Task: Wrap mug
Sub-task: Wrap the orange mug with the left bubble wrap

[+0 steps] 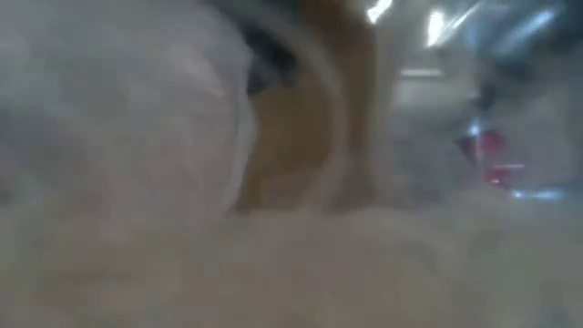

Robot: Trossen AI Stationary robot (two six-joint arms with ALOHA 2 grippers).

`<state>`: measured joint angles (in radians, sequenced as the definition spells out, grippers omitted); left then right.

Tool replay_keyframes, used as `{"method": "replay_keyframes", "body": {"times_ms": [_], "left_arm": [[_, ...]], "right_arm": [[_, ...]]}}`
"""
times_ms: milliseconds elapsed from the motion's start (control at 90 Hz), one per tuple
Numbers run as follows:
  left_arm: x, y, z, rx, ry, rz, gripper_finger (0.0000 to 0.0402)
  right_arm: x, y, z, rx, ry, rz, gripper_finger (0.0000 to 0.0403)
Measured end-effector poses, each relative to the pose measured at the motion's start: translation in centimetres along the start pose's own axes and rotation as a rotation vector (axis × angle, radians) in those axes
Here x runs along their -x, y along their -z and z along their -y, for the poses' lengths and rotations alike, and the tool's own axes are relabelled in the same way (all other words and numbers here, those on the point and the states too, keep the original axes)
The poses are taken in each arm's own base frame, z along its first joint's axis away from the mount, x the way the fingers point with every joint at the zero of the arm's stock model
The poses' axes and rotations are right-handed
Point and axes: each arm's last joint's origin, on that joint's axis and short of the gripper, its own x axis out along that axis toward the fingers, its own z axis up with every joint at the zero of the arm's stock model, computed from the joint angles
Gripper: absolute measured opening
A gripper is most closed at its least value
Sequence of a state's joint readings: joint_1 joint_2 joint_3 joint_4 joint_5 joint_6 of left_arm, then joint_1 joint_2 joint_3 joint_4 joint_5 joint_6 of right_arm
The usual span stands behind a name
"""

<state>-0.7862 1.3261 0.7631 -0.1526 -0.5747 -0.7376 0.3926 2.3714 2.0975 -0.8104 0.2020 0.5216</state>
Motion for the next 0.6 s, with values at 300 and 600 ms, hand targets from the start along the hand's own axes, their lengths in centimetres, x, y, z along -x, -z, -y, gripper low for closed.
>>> {"method": "replay_keyframes", "body": {"times_ms": [300, 600], "left_arm": [[-3.3, -0.6, -1.0, 0.019, -0.146, 0.14, 0.0141], [-5.4, 1.2, 0.4, -0.016, 0.019, 0.018, 0.0141]], "right_arm": [[0.0, 0.0, 0.0, 0.024, 0.0, 0.0, 0.0138], [-0.1, 0.0, -0.1, 0.03, -0.011, -0.003, 0.0138]]}}
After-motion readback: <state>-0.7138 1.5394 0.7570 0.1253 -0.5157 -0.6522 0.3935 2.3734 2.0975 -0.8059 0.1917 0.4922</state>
